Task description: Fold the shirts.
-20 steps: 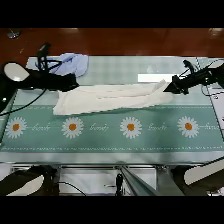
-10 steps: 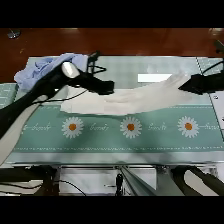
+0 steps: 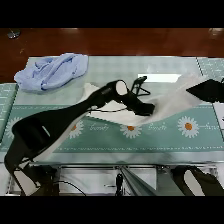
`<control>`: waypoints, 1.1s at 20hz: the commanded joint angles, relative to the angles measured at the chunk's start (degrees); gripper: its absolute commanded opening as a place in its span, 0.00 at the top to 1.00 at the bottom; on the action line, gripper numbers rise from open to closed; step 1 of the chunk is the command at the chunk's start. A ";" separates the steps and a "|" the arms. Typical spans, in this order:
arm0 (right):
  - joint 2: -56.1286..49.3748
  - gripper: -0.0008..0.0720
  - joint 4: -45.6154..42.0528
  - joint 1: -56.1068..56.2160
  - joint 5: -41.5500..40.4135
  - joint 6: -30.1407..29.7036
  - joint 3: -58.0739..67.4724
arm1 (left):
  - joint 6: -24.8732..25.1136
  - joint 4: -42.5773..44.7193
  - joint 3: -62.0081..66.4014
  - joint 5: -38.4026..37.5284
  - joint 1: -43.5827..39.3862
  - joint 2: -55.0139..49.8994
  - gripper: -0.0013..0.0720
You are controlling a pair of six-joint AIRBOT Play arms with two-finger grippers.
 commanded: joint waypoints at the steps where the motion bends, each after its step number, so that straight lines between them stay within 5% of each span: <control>1: 0.92 0.95 0.98 0.02 -0.20 0.52 -0.15 | -0.07 -2.08 2.21 -1.38 -3.30 -1.95 0.95; 5: 0.92 0.95 1.25 0.02 0.13 0.52 -0.15 | -0.24 -0.17 4.76 -9.92 6.86 1.31 0.95; 8: 0.20 0.95 5.27 2.08 -0.85 0.02 -0.13 | -5.66 9.49 4.74 -13.03 19.06 9.11 0.95; 12: -5.84 0.95 5.49 19.32 -10.27 2.08 0.22 | -4.90 14.16 2.56 -13.49 33.73 25.92 0.95; 16: -21.59 0.95 5.44 37.16 -18.99 3.08 8.20 | -4.44 20.96 -9.16 -13.11 42.14 45.31 0.95; 22: -48.94 0.95 5.11 48.37 -21.20 4.74 28.55 | -4.72 15.58 -38.56 -6.54 43.17 74.49 0.94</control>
